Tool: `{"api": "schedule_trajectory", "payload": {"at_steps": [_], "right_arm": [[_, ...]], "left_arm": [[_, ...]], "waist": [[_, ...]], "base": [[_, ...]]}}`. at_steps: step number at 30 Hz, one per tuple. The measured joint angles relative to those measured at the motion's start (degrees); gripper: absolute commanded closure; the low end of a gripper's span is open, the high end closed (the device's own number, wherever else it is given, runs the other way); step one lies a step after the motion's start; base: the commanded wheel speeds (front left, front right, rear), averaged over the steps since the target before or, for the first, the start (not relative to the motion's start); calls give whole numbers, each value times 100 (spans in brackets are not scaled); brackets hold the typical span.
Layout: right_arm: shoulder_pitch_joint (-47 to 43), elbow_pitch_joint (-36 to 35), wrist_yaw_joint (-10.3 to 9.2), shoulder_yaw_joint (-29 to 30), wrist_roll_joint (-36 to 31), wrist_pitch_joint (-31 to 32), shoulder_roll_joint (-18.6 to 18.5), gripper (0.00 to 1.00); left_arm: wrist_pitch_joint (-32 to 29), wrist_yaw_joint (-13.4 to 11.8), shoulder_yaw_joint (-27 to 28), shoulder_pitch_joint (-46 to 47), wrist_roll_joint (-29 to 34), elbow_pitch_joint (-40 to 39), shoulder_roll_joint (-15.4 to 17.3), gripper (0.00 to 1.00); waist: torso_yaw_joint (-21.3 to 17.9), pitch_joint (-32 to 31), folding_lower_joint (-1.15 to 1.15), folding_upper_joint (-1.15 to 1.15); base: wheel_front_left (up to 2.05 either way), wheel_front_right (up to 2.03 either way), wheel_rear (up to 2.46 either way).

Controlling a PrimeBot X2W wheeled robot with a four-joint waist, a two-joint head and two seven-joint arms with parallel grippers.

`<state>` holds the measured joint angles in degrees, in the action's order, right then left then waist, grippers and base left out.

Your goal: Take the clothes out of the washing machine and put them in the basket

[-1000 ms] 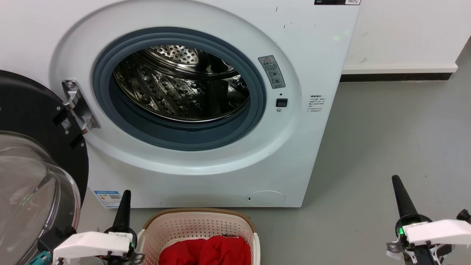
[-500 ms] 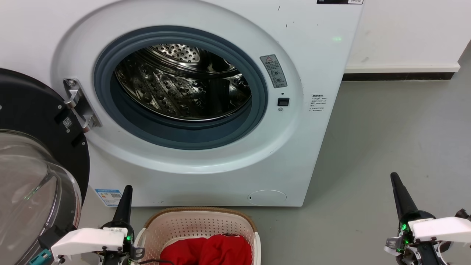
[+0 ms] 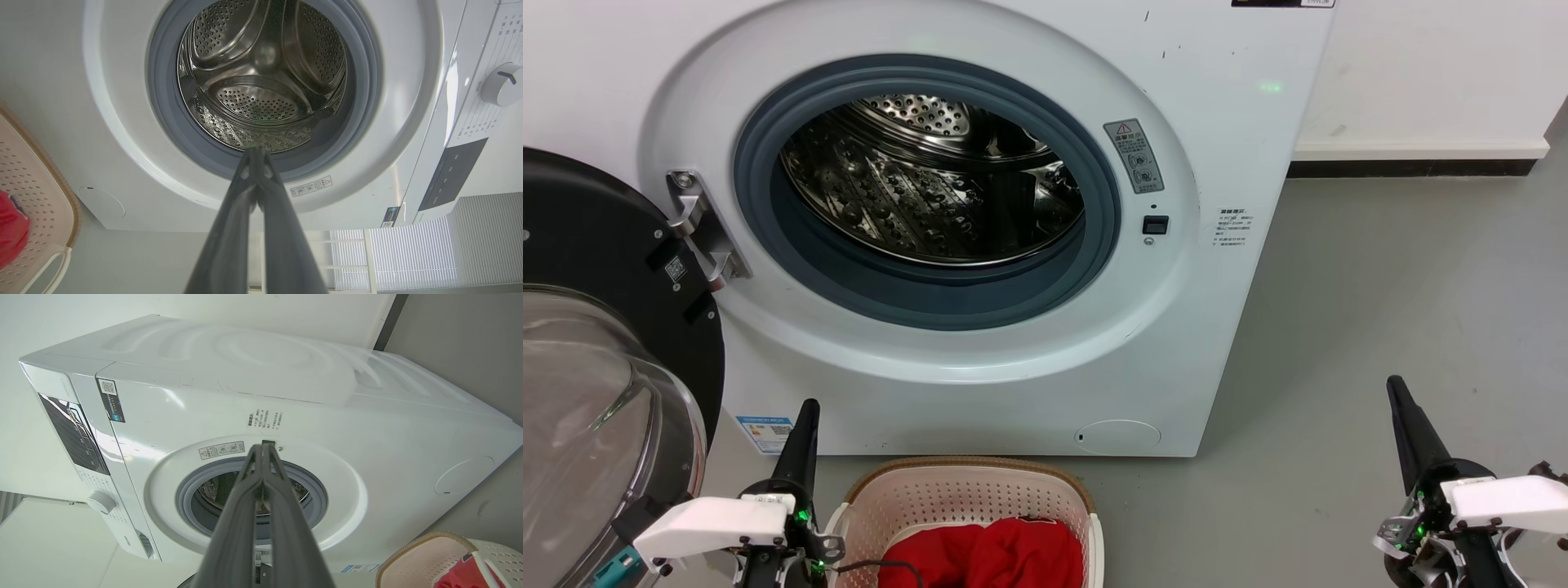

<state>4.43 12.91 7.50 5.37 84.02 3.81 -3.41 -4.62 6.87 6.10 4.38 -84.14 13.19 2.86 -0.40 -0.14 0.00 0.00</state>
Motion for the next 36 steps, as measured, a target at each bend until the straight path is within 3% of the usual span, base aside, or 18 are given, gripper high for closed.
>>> {"api": "schedule_trajectory", "payload": {"at_steps": [20, 36], "right_arm": [[142, 108, 0, 38, 886, 213, 1, 100], [145, 111, 0, 56, 887, 230, 4, 100]], "left_arm": [[-190, 53, 34, 170, -808, 93, 1, 100], [-194, 53, 36, 174, -821, 98, 1, 100]], "waist": [[40, 32, 0, 0], [41, 32, 0, 0]], "base": [[0, 0, 0], [0, 0, 0]]}}
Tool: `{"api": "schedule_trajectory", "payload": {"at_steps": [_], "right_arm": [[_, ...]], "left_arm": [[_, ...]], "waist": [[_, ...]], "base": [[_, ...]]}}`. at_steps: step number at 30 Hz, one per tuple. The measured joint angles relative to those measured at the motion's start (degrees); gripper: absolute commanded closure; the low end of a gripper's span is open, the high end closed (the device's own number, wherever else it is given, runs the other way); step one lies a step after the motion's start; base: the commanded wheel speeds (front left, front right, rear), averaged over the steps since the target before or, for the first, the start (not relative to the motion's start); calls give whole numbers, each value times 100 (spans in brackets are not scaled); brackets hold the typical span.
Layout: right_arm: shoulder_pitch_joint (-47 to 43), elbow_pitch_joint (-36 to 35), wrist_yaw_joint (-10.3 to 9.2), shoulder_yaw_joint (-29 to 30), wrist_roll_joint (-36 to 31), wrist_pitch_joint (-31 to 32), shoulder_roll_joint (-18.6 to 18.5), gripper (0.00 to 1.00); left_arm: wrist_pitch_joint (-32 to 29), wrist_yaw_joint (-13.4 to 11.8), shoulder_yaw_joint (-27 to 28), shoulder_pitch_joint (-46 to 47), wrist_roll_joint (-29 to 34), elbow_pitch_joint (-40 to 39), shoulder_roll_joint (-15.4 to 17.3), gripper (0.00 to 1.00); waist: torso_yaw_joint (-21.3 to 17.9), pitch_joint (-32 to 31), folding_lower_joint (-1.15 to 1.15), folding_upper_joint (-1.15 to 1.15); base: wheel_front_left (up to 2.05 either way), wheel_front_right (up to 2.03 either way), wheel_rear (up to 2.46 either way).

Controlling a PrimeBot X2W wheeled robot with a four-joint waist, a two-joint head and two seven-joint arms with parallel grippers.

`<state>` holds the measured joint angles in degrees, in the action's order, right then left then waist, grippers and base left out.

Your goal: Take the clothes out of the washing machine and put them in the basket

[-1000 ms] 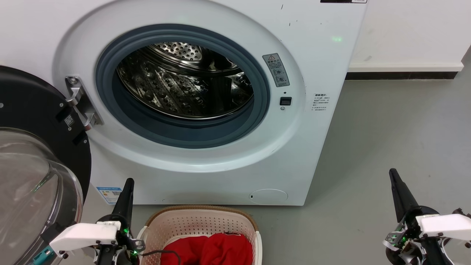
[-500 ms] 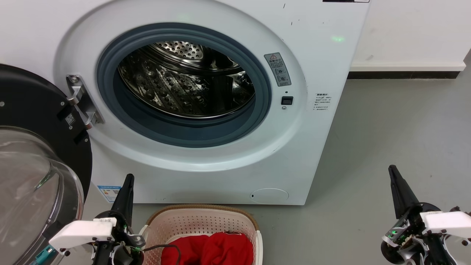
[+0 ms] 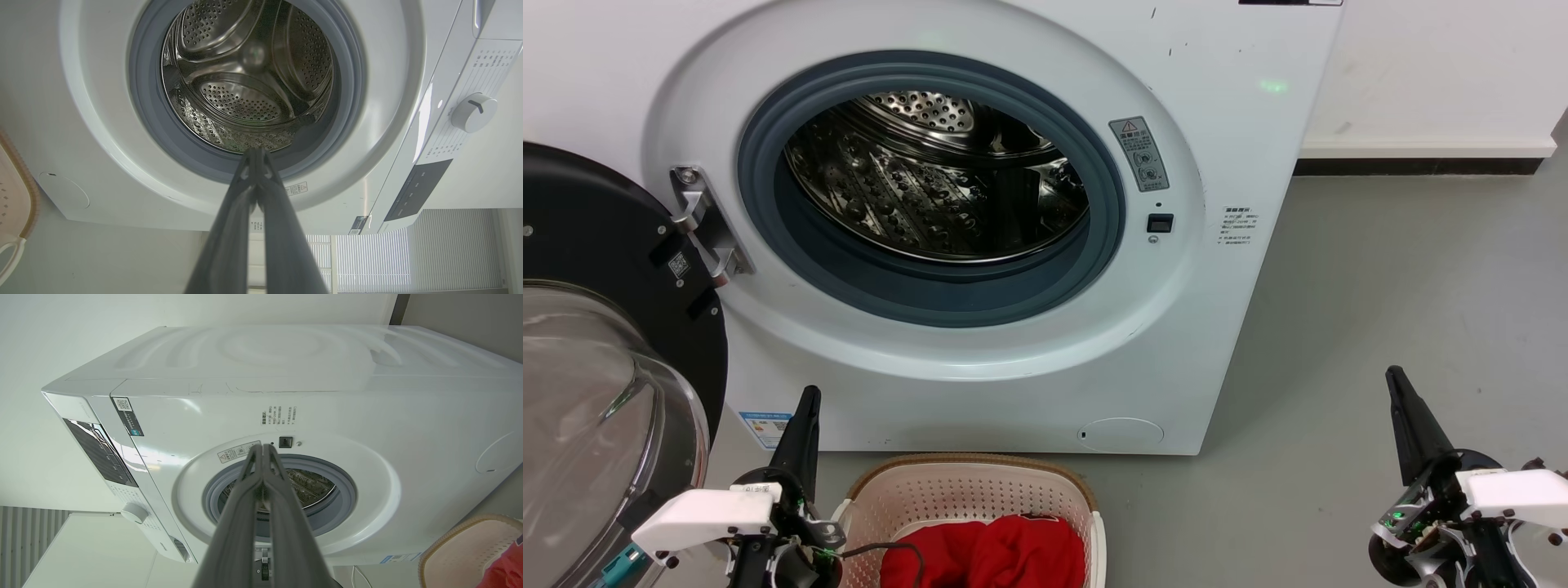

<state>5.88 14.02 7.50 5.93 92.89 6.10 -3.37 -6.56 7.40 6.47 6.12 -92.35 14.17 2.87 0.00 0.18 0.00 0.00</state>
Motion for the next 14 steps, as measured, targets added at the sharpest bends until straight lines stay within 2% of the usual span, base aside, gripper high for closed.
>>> {"api": "schedule_trajectory", "payload": {"at_steps": [14], "right_arm": [[1, 0, 0, 11, -7, 7, 4, 100]], "left_arm": [[0, 0, 0, 0, 0, -1, 0, 100]], "waist": [[0, 0, 0, 0]], "base": [[0, 0, 0]]}}
